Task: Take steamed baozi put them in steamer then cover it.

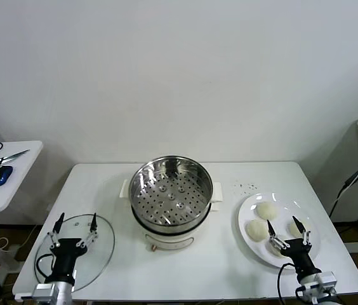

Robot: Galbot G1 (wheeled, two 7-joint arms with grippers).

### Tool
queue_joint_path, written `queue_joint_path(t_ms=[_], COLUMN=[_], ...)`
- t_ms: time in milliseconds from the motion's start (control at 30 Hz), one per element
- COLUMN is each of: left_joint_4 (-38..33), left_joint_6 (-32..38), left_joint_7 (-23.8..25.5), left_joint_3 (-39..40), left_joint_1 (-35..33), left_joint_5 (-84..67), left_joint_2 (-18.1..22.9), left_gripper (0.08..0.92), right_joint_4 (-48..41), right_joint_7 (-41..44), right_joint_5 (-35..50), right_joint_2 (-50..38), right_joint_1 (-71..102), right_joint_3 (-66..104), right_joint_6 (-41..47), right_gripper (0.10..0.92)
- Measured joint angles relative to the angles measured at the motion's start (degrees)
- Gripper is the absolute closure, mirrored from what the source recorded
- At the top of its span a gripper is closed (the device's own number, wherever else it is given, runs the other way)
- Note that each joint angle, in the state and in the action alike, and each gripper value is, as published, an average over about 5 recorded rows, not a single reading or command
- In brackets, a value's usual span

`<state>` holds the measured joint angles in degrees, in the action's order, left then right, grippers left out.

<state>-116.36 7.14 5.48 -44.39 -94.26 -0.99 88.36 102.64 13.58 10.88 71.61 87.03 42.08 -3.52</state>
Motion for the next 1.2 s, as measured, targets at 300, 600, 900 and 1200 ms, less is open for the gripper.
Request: queue_joint_path(t_ms=[300, 600, 900, 1200], left_joint_4=[-0.8, -0.8, 0.0, 0.9], left_joint_6=[-0.9, -1.6, -2.2, -2.7], left_joint_7=[-1.4, -2.8, -3.4, -3.6], left_joint_3=[0.5, 1.4, 1.1, 0.2], left_joint_1=[-0.2, 0.0, 0.5, 0.7], left_joint_5=[0.0, 0.0, -0.1, -0.3], left_joint_2=[-0.7, -0.7, -1.1, -1.5], left_gripper=[0.177, 0.177, 0.177, 0.177], right_joint_4=[-4.6, -15.0, -25.1, -35.1], right_joint_7=[10.1, 25.2, 38.1, 44.8], right_joint_5=[-2.9, -5.5, -8.3, -9.6], right_joint_2=[-14.4, -33.1, -40.3, -37.6], right_joint_1=[-7.7, -27.5, -53.4, -73.4], right_joint_3=[-3.8, -21.8, -48.9, -71.0], right_joint_6=[6.4, 10.7, 12.4, 12.8], right_gripper=[0.203, 0.203, 0.203, 0.203])
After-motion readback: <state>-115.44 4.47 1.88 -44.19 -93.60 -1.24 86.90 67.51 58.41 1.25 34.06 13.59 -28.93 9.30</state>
